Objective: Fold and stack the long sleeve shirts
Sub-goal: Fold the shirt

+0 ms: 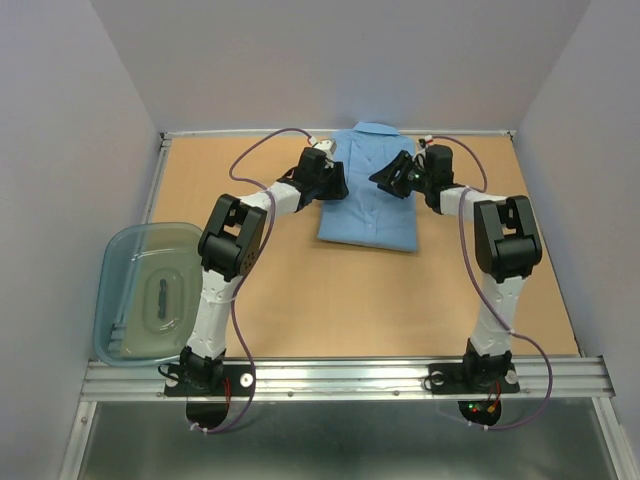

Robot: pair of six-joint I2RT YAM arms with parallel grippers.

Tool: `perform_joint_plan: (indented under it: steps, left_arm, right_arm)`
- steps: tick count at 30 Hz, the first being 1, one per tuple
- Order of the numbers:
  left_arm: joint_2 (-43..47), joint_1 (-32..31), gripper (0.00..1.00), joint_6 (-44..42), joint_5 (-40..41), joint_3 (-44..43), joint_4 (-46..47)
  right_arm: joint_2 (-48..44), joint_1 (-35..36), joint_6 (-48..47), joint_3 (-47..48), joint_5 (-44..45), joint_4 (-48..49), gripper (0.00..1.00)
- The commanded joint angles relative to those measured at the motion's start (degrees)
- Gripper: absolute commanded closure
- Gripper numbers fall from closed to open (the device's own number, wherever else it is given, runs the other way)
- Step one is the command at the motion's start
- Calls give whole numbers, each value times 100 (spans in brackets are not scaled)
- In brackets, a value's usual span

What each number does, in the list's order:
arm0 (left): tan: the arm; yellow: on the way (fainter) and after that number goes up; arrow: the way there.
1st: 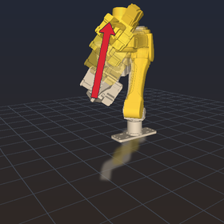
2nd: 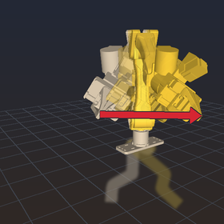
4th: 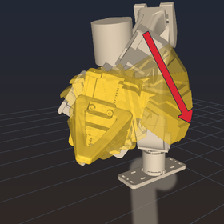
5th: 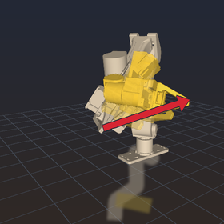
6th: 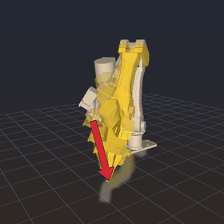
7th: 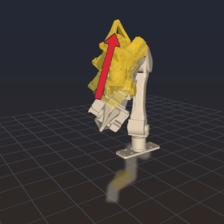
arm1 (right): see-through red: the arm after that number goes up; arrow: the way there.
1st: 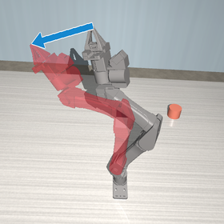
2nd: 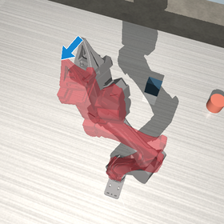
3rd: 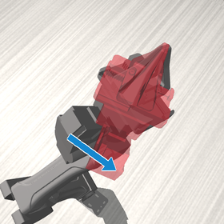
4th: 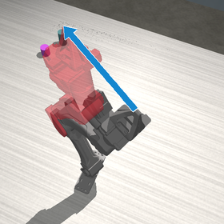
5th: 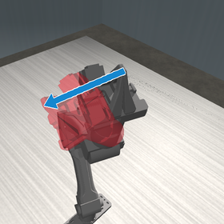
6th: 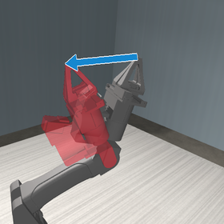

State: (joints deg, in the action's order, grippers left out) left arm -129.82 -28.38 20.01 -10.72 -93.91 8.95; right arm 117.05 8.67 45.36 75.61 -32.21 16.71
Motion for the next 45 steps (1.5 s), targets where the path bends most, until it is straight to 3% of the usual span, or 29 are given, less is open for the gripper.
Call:
perform_joint_plan:
  steps: [1, 24, 36, 43, 45]
  left_arm:
    - [62, 17, 37, -94, 35, -154, 28]
    - [36, -10, 37, -138, 79, -145, -16]
    - [53, -18, 37, -190, 140, -110, -51]
    - [71, -18, 37, -234, 246, -110, -95]
    - [71, -18, 37, -243, 272, -110, -113]
  right_arm:
    - [159, 3, 254, -301, -58, 605, 47]
    - [907, 21, 315, 76, -374, 755, 48]
    - [810, 21, 245, 261, -374, 764, 74]
    - [503, 21, -132, 366, -85, 414, 99]
    - [406, 12, -325, 401, 21, 263, 99]
